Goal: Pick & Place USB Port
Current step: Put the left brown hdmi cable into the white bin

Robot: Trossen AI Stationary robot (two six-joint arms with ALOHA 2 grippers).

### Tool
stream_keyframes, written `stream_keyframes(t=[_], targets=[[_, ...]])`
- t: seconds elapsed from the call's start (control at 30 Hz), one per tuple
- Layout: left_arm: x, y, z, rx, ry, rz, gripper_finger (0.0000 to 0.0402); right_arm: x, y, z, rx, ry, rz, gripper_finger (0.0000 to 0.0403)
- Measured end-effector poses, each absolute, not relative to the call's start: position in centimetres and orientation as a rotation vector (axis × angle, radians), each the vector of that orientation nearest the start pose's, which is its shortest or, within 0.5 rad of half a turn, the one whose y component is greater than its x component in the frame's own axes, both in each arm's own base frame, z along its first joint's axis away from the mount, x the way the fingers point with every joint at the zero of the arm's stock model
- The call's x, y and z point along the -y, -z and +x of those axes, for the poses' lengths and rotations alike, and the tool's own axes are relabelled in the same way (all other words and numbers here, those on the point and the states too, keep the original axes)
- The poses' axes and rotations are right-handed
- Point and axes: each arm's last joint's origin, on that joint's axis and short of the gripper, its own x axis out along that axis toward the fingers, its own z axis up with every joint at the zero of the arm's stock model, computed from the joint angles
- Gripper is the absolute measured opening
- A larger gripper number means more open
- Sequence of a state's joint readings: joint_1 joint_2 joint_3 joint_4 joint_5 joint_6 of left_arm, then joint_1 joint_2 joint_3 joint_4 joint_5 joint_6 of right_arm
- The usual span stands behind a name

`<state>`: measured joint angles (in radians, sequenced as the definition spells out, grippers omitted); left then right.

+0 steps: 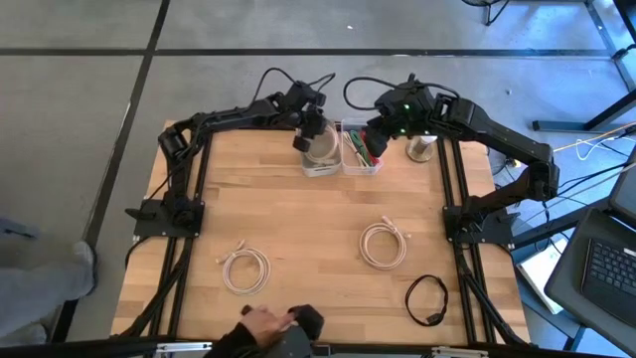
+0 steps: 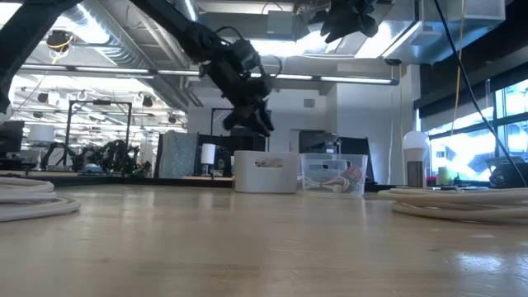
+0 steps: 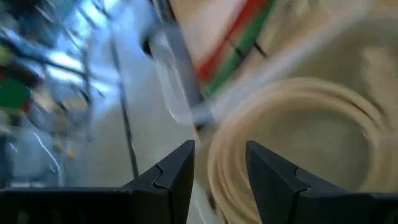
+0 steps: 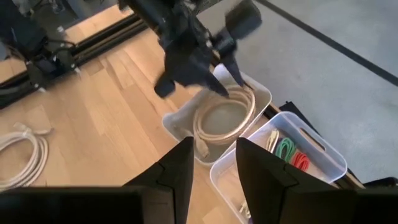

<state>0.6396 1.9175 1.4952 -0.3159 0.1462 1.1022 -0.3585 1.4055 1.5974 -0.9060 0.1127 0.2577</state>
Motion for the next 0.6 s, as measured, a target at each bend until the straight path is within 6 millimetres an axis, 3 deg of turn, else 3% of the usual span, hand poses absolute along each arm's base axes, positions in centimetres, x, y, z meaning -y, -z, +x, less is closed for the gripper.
stream_keyframes(t=[0.27, 0.4, 0.6], targets=[[-21.1, -29.1, 29.8, -1.034, -0.034, 0.483, 0.0136, 9.7, -40.4, 25.9, -0.695, 0.532, 0.326, 0.0122], [-16.9, -31.8, 27.4, -1.102, -0.033, 0.276, 0.0134, 9.7, -40.3, 25.8, -0.698, 0.53, 0.323, 0.0122], [-9.7, -33.4, 25.0, -1.262, 0.16, 0.053, 0.0131, 9.6, -40.2, 25.7, -0.727, 0.515, 0.282, 0.0122]])
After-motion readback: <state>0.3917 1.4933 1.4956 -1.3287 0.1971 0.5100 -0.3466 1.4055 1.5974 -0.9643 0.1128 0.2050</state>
